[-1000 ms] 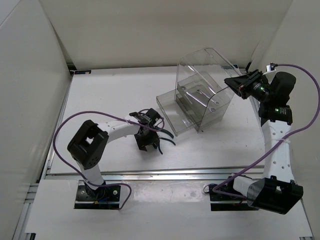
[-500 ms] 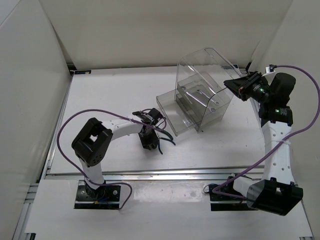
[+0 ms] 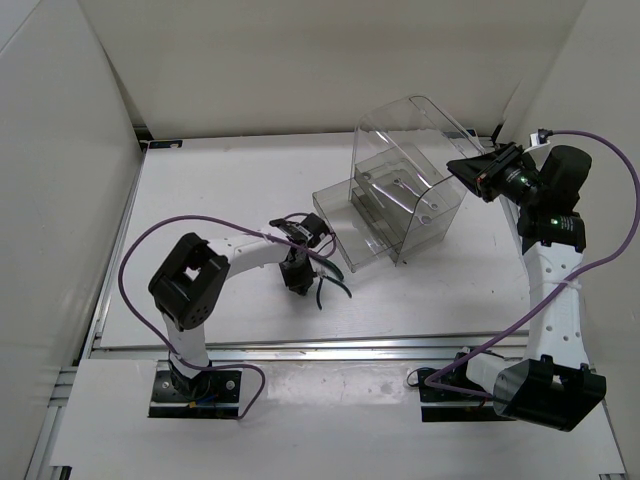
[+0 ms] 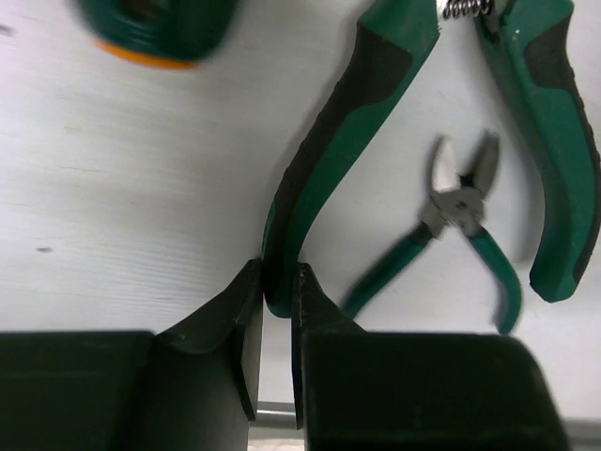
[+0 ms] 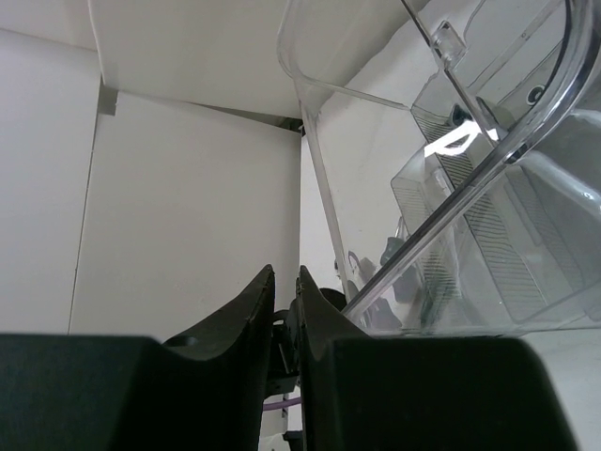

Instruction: Sort the tools into containers

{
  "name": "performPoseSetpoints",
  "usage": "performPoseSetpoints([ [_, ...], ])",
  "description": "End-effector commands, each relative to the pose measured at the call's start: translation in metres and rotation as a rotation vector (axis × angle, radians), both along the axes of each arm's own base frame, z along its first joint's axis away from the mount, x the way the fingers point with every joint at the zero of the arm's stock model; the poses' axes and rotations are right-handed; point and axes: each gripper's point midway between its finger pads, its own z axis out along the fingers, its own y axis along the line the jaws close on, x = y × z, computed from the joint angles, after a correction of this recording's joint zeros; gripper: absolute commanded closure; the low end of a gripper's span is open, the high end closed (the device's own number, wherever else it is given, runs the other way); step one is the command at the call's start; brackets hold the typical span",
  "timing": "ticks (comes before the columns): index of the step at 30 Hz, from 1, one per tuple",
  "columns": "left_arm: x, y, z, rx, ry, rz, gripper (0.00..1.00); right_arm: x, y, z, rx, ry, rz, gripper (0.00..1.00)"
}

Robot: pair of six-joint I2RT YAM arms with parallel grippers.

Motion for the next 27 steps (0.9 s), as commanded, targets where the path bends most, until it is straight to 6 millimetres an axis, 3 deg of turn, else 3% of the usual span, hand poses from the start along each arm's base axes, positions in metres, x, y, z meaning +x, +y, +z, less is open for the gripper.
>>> performPoseSetpoints([
  [1,0.027,0.012,0.038,0.055,-0.146,0.020,0.90,-0.005,0.004,0.016,0.000,-0.067,0.018,0.81],
  [6,0.043,0.035,0.073,0.170,-0.243,0.061,0.90,-0.005,0.004,0.012,0.009,-0.066,0.015,0.81],
  [11,0.061,0.043,0.112,0.205,-0.353,0.106,0.90,-0.006,0.004,0.009,0.015,-0.057,0.014,0.81],
  [16,0.069,0.060,0.133,0.327,-0.381,0.139,0.90,-0.006,0.005,0.010,0.015,-0.060,0.017,0.81],
  [19,0.084,0.050,0.158,0.310,-0.446,0.132,0.90,-0.004,0.004,0.009,0.015,-0.057,0.014,0.82],
  [20,0.094,0.036,0.175,0.258,-0.490,0.132,0.90,-0.006,0.004,0.010,0.015,-0.057,0.014,0.81],
  [24,0.120,0.001,0.195,0.170,-0.524,0.067,0.90,-0.004,0.003,0.011,0.015,-0.057,0.012,0.81],
  [27,0.128,-0.034,0.192,0.065,-0.480,0.010,0.90,-0.002,0.003,0.012,0.014,-0.060,0.011,0.81],
])
